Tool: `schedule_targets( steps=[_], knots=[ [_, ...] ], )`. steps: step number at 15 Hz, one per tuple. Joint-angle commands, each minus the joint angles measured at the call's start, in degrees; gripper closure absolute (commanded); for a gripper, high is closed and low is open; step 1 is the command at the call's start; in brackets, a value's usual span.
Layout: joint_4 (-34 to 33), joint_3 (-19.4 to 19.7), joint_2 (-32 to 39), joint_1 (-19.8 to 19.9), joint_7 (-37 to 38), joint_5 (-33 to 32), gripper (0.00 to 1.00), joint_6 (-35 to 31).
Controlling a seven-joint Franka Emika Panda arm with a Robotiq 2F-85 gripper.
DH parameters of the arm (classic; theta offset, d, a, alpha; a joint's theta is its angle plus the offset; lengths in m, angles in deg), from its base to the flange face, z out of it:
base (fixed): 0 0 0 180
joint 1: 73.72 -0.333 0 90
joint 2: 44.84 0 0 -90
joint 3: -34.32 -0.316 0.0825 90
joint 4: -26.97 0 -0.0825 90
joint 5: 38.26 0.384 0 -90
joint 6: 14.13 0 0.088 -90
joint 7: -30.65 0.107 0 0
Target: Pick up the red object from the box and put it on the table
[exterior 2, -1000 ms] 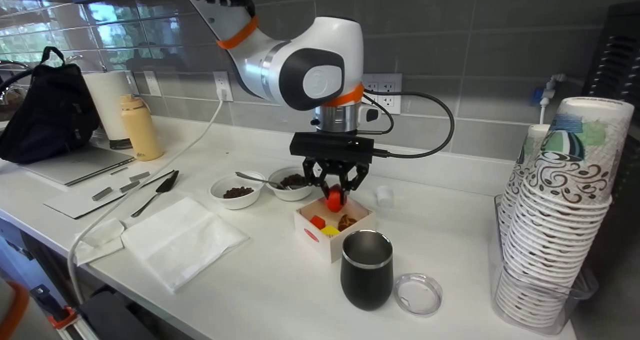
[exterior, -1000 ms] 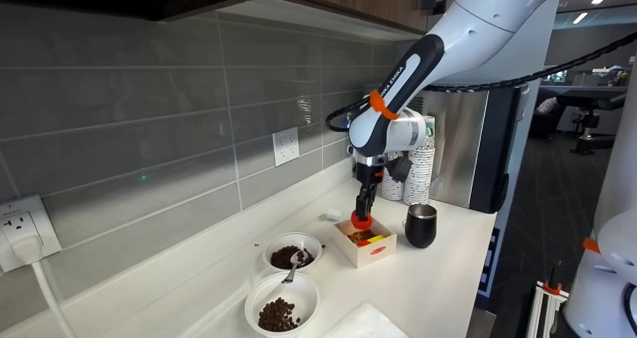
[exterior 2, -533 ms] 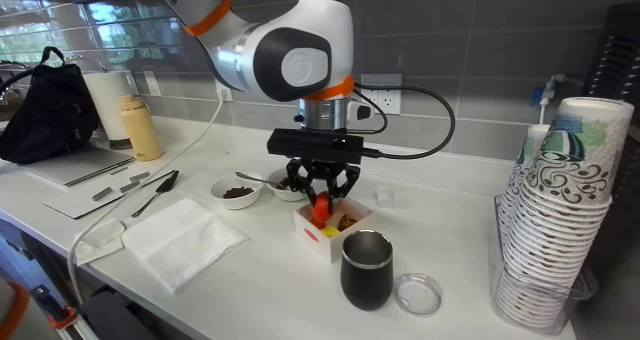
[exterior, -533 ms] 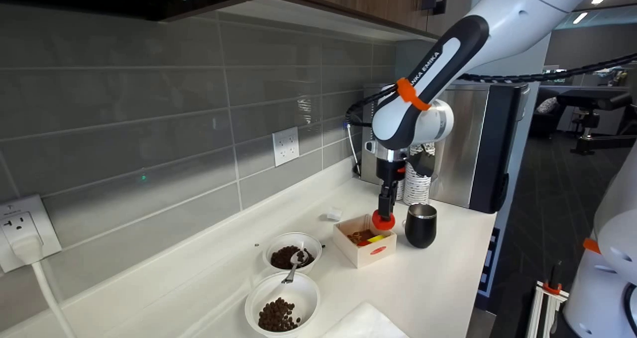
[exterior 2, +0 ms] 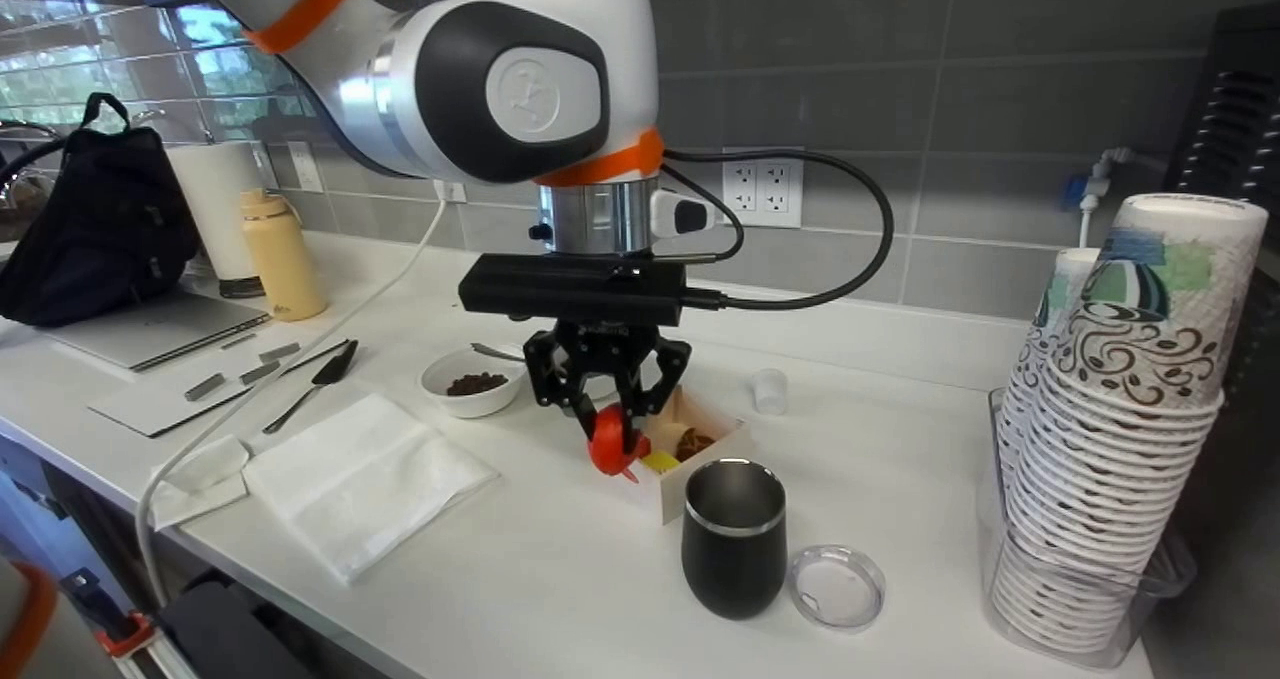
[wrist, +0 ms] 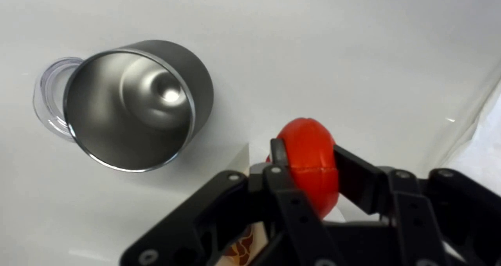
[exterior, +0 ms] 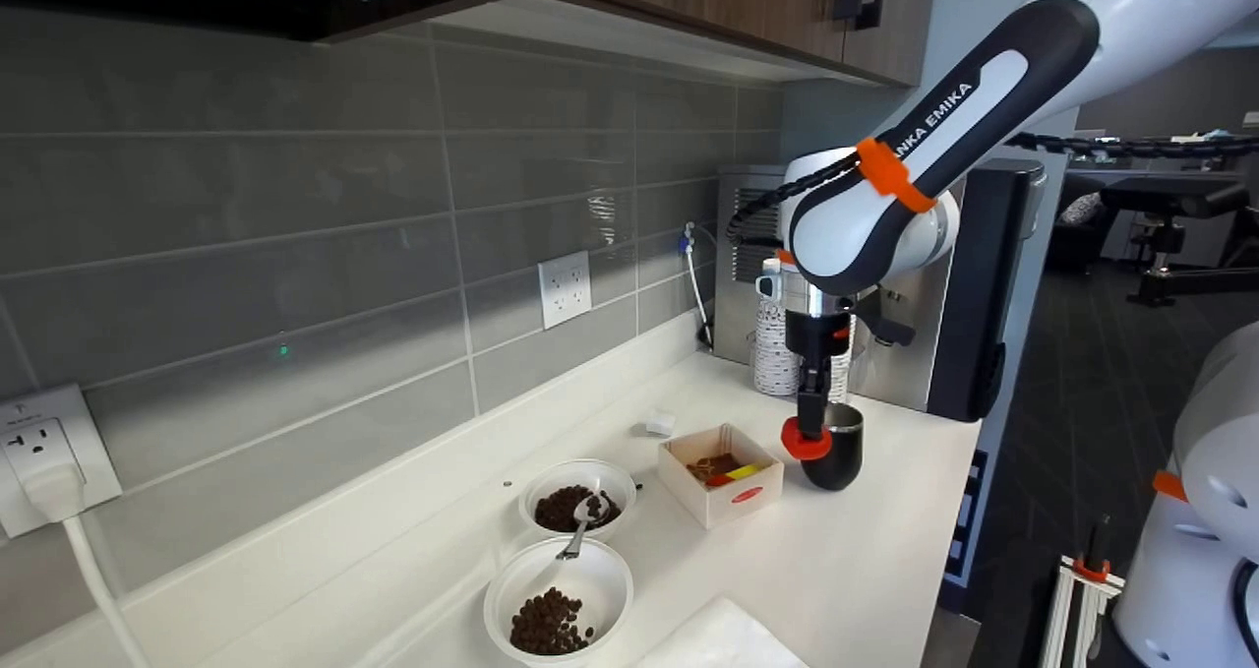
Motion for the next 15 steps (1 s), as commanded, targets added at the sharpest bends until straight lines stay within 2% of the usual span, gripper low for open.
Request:
schedule_targets(
  steps=[1,8,11,12,13,15],
  knots=[
    [-0.14,1.09,0.30,-0.34,2.92,-2.50,0.92,0.13],
    [-0.02,1.91,4.07,-0.05,4.39,-3.05,0.92,8.19],
    [0.00,1.55,5.55,-0.33,6.11,-3.27,0.92,8.73],
    [0.00,1.41,5.81,-0.38,6.78,-3.27,0.46,8.48],
    [-0.01,1.25,6.04,-0.37,7.61,-3.31,0.43,7.91],
    [-0.07,1.17,6.05,-0.46,8.21,-3.07,0.30,7.13]
  ],
)
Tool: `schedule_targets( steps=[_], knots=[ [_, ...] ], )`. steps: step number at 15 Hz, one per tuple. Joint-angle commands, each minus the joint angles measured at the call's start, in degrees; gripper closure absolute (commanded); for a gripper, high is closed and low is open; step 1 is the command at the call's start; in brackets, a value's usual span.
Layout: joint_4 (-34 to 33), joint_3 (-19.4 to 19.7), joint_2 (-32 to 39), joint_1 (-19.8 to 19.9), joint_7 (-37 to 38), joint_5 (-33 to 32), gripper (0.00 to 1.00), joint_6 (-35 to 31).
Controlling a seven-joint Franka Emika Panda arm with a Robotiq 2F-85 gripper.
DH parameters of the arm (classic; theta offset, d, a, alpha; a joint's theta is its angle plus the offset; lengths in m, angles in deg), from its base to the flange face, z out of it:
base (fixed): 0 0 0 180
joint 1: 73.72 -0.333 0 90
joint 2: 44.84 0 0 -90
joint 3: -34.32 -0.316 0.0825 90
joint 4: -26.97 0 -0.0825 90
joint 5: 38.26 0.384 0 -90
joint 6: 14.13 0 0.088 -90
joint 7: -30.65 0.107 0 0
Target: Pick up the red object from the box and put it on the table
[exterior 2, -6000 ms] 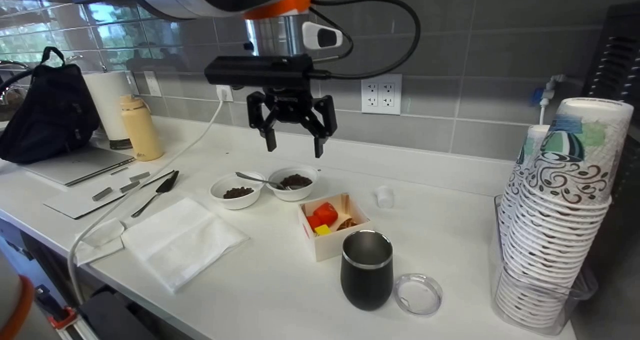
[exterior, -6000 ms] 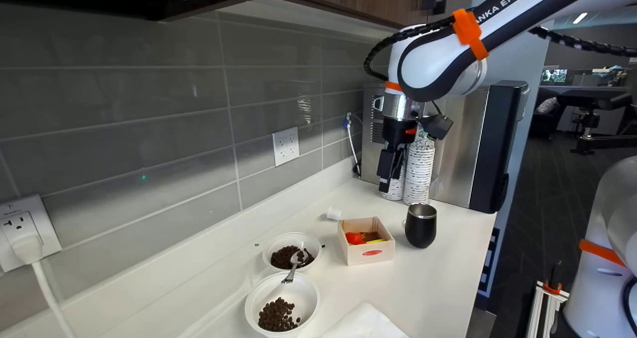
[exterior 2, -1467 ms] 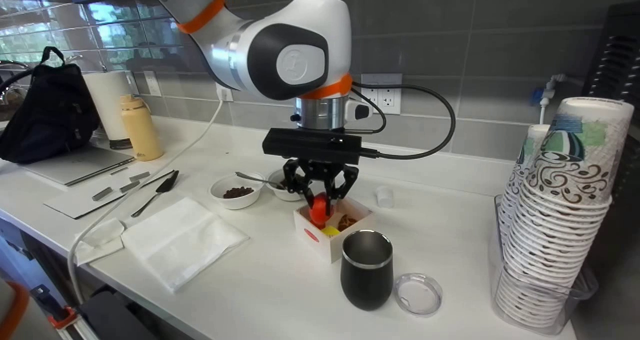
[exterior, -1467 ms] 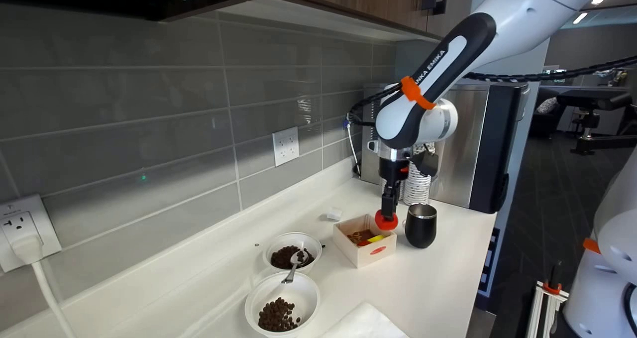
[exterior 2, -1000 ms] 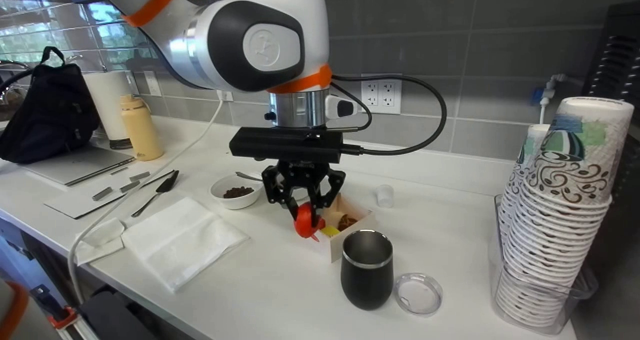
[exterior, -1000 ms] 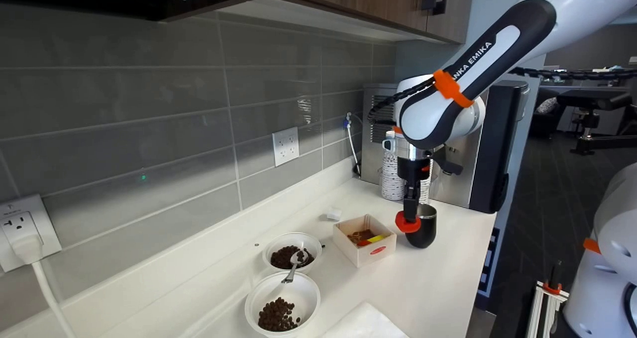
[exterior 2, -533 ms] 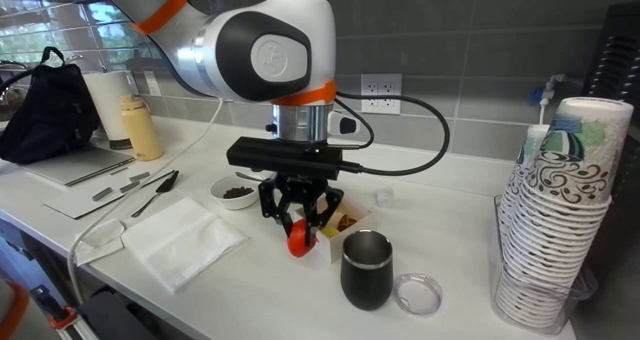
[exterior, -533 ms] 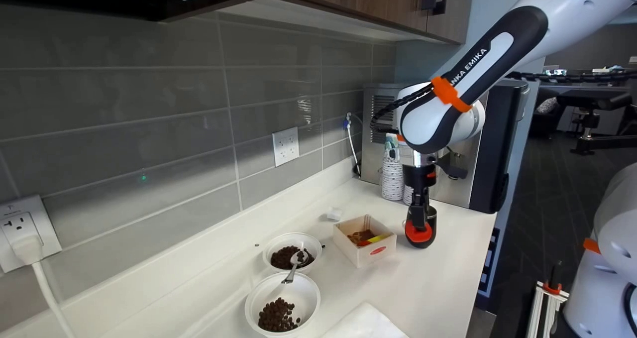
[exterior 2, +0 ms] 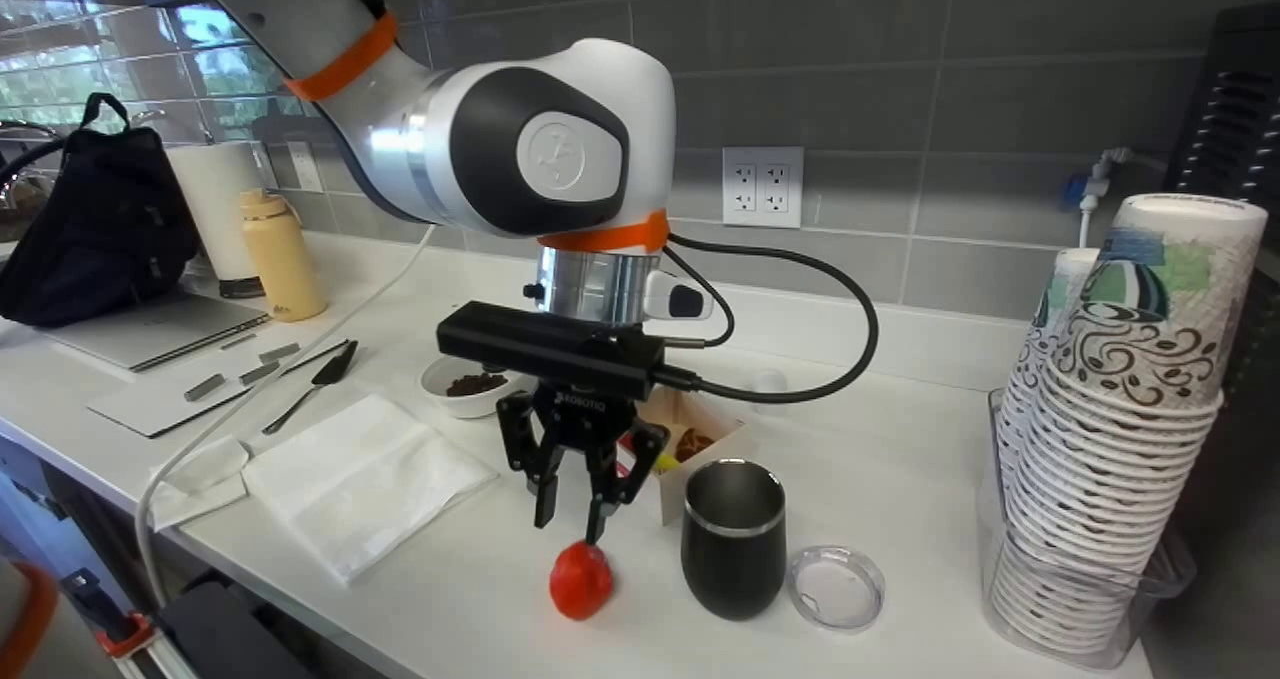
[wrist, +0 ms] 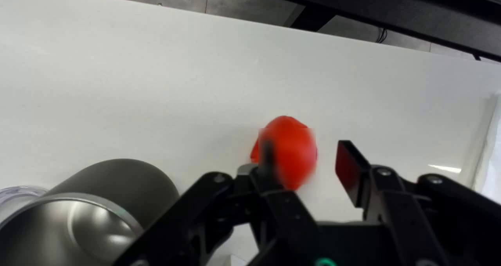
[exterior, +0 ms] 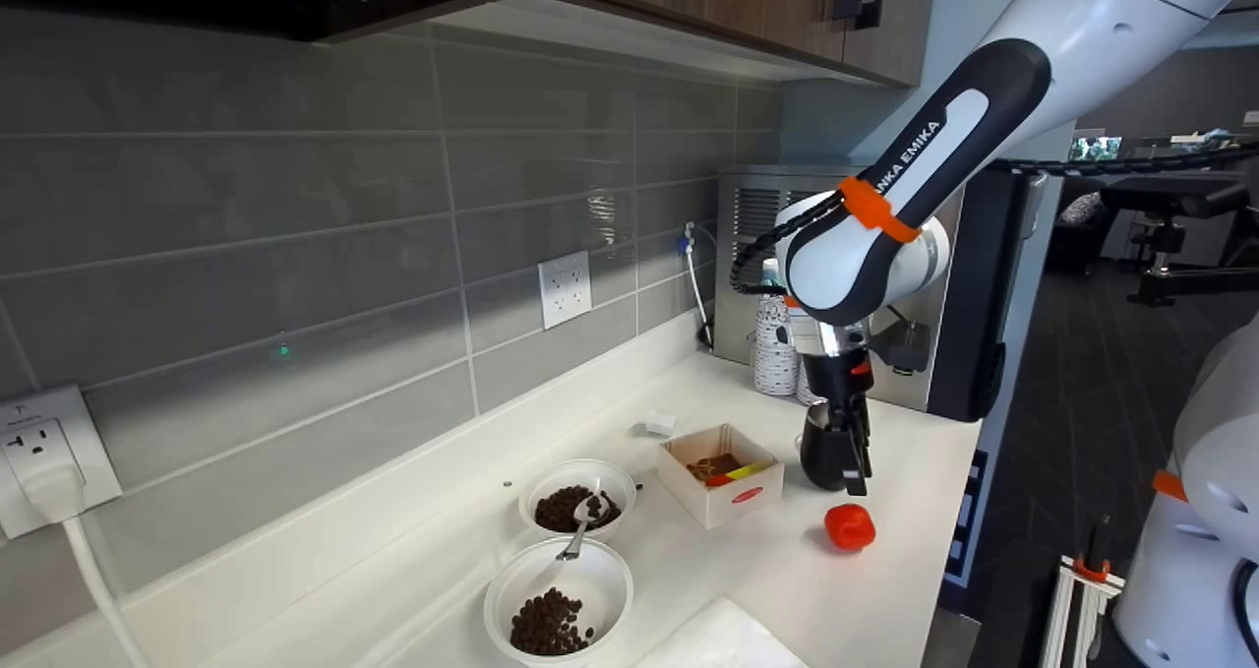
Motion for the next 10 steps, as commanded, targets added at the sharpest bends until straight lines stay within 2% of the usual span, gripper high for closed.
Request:
schedule_targets(
  steps=[1,4,10],
  knots=[
    [-0.11,-0.26,-0.20,-0.49,2.80,-1.23,0.21,-1.01],
    [-0.38,-0.59,-0.54,-0.76,3.44,-1.13,0.01,-1.36],
    [-1.01,-1.21,-0.51,-1.32,4.65,-0.93,0.00,-1.48]
  ],
)
